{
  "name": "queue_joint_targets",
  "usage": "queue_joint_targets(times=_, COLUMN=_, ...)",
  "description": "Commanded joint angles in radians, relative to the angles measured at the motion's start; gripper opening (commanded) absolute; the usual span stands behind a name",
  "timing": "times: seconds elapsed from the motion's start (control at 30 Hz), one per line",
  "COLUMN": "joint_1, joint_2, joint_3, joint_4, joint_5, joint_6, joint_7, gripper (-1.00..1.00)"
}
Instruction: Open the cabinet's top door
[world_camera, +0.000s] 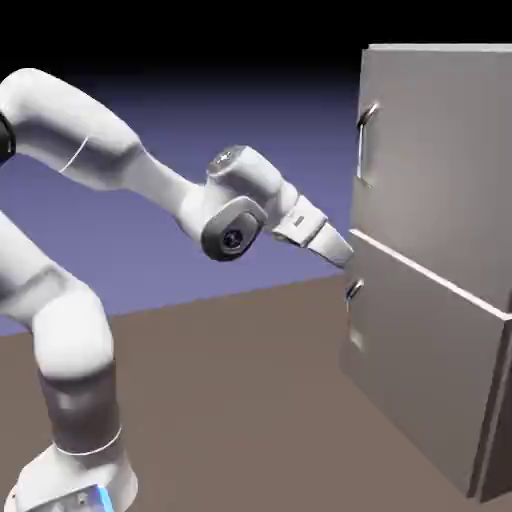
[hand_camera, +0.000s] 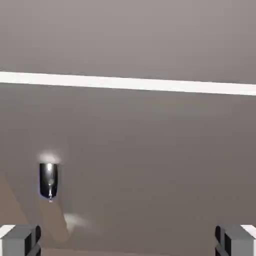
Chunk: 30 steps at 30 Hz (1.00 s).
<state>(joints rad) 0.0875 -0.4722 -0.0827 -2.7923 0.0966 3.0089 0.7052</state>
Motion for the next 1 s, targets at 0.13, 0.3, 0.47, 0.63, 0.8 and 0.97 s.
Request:
queue_joint_targets(times=0.13, joint_1=0.14, joint_2=0.181, joint_3=-0.153, joint_4=0.033, joint_5=0.179, joint_6=-0.052, joint_7=-0.066, gripper=0.0)
queue_joint_targets(times=0.3, joint_1=0.28, joint_2=0.363, joint_3=-0.307, joint_4=0.066, joint_5=0.358, joint_6=-0.104, joint_7=-0.133, gripper=0.0)
queue_joint_targets(times=0.47, joint_1=0.42, joint_2=0.544, joint_3=-0.46, joint_4=0.099, joint_5=0.537, joint_6=-0.156, joint_7=-0.199, gripper=0.0)
queue_joint_targets(times=0.63, joint_1=0.56, joint_2=0.725, joint_3=-0.613, joint_4=0.132, joint_5=0.716, joint_6=-0.208, joint_7=-0.265, gripper=0.0)
queue_joint_targets(times=0.8, joint_1=0.7, joint_2=0.906, joint_3=-0.767, joint_4=0.164, joint_5=0.895, joint_6=-0.26, joint_7=-0.332, gripper=0.0)
queue_joint_targets(times=0.97, joint_1=0.84, joint_2=1.087, joint_3=-0.92, joint_4=0.197, joint_5=1.074, joint_6=-0.312, joint_7=-0.398, gripper=0.0)
